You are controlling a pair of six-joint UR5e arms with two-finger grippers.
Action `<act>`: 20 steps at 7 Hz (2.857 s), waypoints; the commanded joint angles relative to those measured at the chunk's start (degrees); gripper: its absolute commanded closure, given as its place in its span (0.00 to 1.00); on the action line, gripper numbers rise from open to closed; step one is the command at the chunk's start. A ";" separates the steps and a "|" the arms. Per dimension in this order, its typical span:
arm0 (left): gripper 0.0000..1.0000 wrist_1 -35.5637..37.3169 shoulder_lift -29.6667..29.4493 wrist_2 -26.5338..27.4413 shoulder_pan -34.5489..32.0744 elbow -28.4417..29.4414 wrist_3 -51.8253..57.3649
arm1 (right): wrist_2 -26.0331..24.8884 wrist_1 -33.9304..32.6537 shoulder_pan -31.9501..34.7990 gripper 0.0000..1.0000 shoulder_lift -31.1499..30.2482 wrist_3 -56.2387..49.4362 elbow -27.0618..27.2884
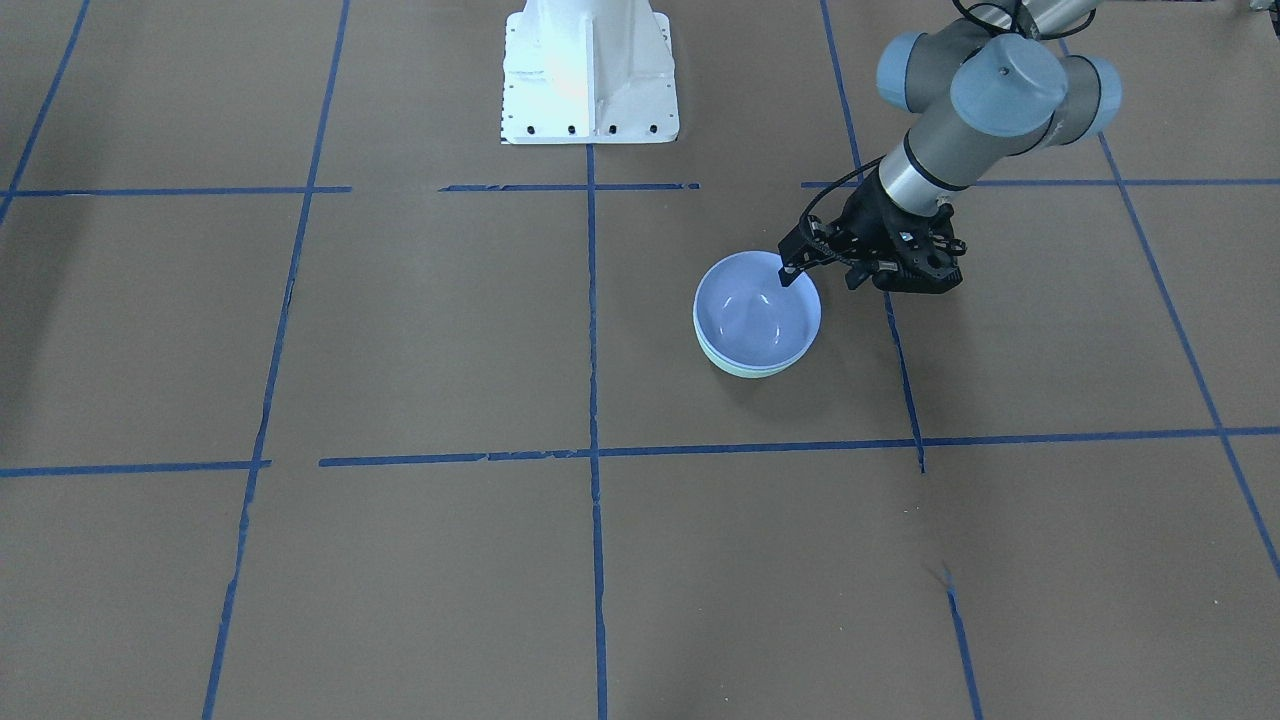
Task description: Stack blue bowl on green bowl
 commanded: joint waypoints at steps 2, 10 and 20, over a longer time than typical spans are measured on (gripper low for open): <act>0.00 7.49 1.41 -0.52 -9.68 -3.78 18.87 | 0.00 0.00 0.00 0.00 0.00 0.00 0.00; 0.00 19.40 20.12 -8.86 -46.52 5.94 73.08 | 0.00 0.00 0.00 0.00 0.00 0.00 0.00; 0.00 20.20 23.65 -11.16 -46.90 9.29 72.94 | 0.00 0.00 0.00 0.00 0.00 0.00 0.00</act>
